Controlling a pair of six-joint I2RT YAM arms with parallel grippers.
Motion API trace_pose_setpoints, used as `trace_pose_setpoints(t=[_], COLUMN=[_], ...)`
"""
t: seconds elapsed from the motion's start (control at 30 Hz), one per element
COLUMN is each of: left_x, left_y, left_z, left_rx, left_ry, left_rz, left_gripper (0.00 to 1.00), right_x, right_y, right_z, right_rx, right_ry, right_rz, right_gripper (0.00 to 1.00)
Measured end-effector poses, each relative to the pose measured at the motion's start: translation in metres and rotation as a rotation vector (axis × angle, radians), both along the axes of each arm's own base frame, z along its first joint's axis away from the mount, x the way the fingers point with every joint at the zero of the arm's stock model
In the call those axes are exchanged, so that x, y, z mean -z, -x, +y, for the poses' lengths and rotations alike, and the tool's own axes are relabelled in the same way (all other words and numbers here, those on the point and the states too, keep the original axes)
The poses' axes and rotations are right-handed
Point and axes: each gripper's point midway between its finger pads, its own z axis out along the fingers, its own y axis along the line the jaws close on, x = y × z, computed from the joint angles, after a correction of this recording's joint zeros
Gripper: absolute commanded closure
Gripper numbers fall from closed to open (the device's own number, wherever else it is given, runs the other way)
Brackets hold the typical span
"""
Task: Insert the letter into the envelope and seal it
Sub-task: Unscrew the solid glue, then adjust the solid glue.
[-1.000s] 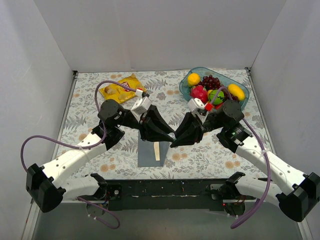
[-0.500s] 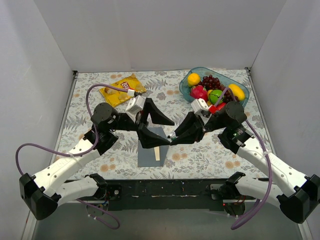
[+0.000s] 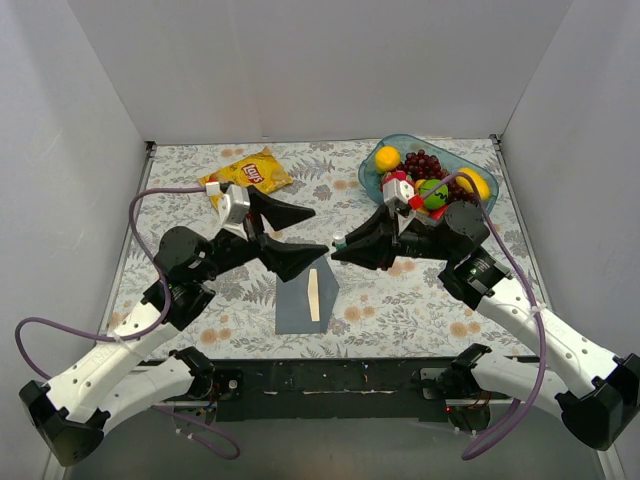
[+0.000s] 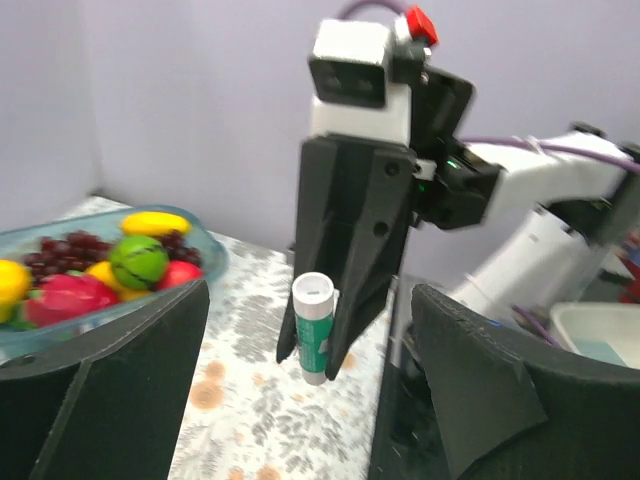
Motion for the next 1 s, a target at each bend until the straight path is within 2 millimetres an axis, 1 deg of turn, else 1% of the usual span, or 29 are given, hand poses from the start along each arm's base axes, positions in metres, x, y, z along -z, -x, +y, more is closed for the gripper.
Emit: trace_pose_setpoints(t=[0.07,0.13,0.2,0.3,0.37,0.47,0.67,0.8,1.0], left_x=[-0.007,-0.009,-0.005,0.012,0.020,0.029,0.031,0.035,0.034], left_y=[-0.012,-0.024,-0.038,-0.054,-0.060,-0.067,-0.071,-0.071,-0.070], left_z=[0.010,0.018,0.025,0.032,0.034,0.036,0.040,0.040,0.041], left_rx=[-0.096,-0.183,-0.269,-0.361,-0.392,-0.426,-0.456,-0.458,-0.458], left_ry=[0.028,0.044,0.051,0.034,0.021,0.008,0.015,0.014,0.023], left_rz=[0.000,0.011,0.034,0.074,0.095,0.117,0.128,0.141,0.149], left_gripper=[0.18,0.18,0.18,0.18,0.18,0.18,0.18,0.17,0.17], right_x=[0.001,0.001,0.001,0.003,0.003,0.004,0.009,0.006,0.001], right_y=[-0.012,-0.027,-0.038,-0.052,-0.058,-0.061,-0.060,-0.060,-0.058], right_z=[0.000,-0.001,-0.003,-0.006,-0.008,-0.011,-0.017,-0.018,-0.021], right_rx=[0.070,0.161,0.236,0.334,0.373,0.410,0.431,0.433,0.420], right_ry=[0.001,-0.009,-0.025,-0.056,-0.086,-0.128,-0.190,-0.218,-0.261], right_rz=[0.053,0.133,0.227,0.419,0.528,0.660,0.827,0.884,0.931], right_gripper=[0.99,0.99,0.99,0.99,0.99,0.99,0.99,0.99,0.99])
